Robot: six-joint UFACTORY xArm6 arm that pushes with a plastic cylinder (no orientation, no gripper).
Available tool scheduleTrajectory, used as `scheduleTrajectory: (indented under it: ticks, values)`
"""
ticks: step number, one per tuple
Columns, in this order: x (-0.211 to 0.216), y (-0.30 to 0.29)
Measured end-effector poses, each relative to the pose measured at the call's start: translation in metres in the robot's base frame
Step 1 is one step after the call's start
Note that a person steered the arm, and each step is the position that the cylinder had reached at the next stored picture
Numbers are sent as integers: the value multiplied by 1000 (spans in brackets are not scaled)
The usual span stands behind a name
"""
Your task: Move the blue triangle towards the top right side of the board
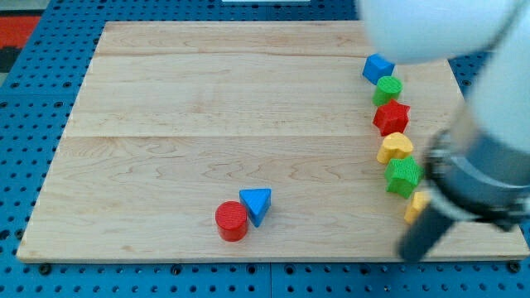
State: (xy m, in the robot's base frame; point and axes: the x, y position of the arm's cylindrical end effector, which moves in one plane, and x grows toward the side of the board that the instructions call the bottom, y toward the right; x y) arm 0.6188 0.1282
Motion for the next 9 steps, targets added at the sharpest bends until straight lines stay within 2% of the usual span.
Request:
scheduleTrajectory:
  ticks: [1,2,3,5,6,9]
  values:
    - [0,-95]
    - [-1,-119]
    - [-24,-136]
    - [-100,-145]
    - [-112,-146]
    - [-92,-146]
